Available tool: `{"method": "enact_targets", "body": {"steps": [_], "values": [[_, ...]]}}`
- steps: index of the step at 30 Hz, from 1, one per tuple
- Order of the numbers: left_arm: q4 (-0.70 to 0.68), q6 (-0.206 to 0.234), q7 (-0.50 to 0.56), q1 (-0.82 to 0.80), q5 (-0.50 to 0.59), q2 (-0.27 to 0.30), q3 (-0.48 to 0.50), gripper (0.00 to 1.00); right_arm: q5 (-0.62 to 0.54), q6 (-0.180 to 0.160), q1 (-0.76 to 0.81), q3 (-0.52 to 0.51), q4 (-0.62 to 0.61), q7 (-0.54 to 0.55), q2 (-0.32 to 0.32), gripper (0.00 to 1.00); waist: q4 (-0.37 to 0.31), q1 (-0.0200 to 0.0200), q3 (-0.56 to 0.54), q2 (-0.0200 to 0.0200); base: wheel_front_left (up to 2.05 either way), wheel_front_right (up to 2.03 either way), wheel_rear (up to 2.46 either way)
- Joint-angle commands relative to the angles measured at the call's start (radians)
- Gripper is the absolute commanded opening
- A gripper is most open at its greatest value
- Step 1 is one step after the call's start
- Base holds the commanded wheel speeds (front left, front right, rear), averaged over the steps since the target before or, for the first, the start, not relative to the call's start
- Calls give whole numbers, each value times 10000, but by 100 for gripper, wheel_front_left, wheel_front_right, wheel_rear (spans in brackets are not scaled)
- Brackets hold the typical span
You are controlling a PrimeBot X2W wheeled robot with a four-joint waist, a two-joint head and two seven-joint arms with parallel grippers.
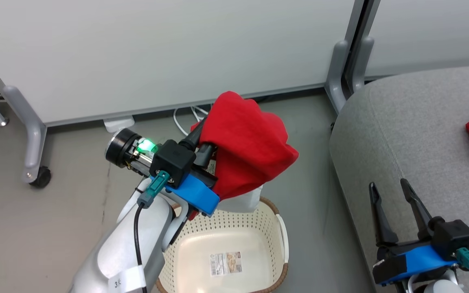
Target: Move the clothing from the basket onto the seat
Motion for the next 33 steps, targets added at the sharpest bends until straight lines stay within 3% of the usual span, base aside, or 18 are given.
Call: {"method": "enact_targets", "body": {"steps": [1, 10, 18, 33], "values": [[-63, -37, -47, 184, 50, -21, -14, 0, 50, 1, 234, -14, 26, -8, 33, 100, 12, 2, -349, -1, 0, 0, 0], [-8, -176, -47, 413, 127, -21, -85, 0, -7, 1, 365, 159, -43, -8, -11, 100, 51, 2, -705, -1, 0, 0, 0], [82, -231, -47, 413, 150, -58, -100, 0, 104, 1, 8, 1146, -184, -8, -468, 100, 76, 2, -660, -1, 0, 0, 0], [123, -314, -47, 122, 314, -218, -131, 0, 898, 1, -1831, 4905, -334, -7, -1943, 100, 153, 2, -274, -1, 0, 0, 0]]}}
